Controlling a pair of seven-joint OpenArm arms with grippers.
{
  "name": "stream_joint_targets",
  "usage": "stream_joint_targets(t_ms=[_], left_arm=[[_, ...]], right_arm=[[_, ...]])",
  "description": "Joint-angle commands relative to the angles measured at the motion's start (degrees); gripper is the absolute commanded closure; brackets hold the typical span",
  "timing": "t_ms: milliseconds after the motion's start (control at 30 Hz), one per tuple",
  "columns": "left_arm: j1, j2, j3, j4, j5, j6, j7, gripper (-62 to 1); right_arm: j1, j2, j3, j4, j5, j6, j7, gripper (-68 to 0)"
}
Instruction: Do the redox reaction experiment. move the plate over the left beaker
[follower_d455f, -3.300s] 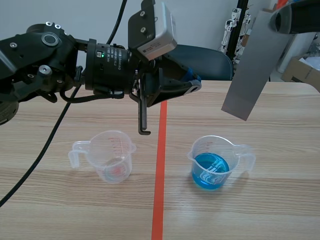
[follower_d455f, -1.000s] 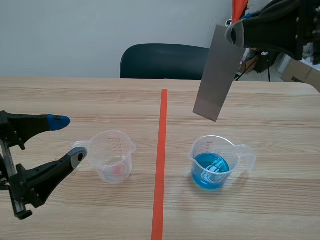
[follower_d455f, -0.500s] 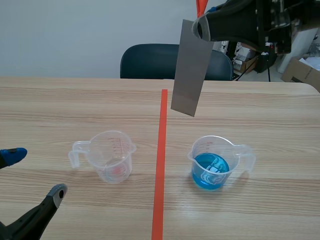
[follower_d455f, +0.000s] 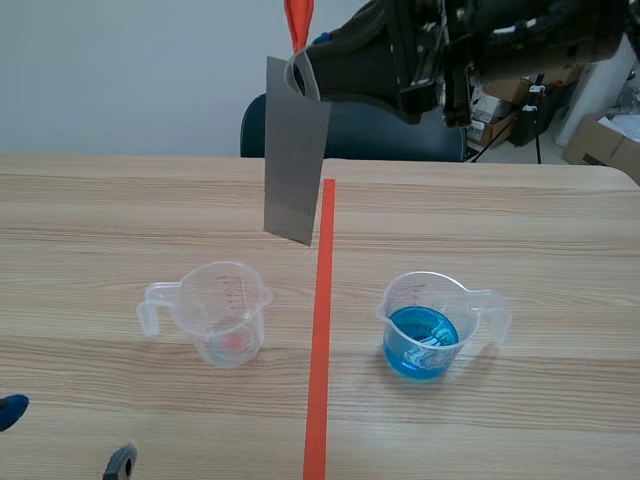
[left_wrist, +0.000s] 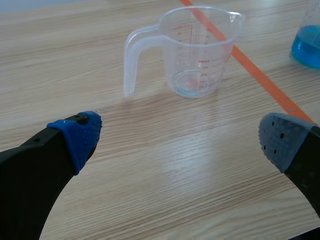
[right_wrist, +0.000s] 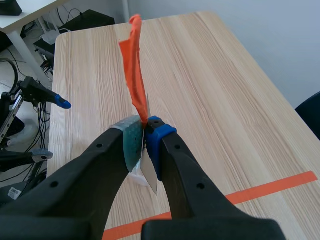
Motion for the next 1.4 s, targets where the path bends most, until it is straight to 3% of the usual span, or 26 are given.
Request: stream_joint_targets(t_ms=[0, 267, 500, 700, 933, 1033, 1367], left_arm=[[-0.26, 0.61, -0.04, -0.61, -0.33, 0.07, -2.47, -62.3], [-1.25, 2.03, -0.02, -5.68, 0.07, 0.07, -9.4, -62.3], [-6.23, 2.01, 0.07, -11.61, 0.11, -0.17, -10.62, -62.3], [-9.53, 2.01, 0.07, -14.32, 0.76, -2.78, -14.86, -62.3], [-10.73, 2.01, 0.07, -14.34, 7.69, -3.17, -19.89, -62.3], [-10.91, 1.99, 0.07, -14.38, 7.87, -3.17, -19.69, -62.3], [-11.04, 1.95, 0.07, -14.38, 7.76, -5.73, -19.98, -62.3]], right_arm=[[0.87, -1.4, 0.63, 0.2, 0.33, 0.0, 0.13, -0.6], [0.9, -8.68, 0.57, 0.17, -1.09, 0.0, -4.24, -0.6], [0.7, -15.17, 0.52, -0.46, -3.96, 0.0, -8.44, -0.6], [0.72, -19.26, 0.42, -2.25, -6.23, 0.07, -10.16, -0.6], [0.74, -23.39, -1.81, -6.67, -11.74, 1.9, -10.1, -0.6], [0.72, -24.7, -2.32, -8.35, -12.74, 3.1, -10.08, -0.6], [0.72, -26.34, -2.51, -9.57, -12.94, 3.1, -9.9, -0.6]])
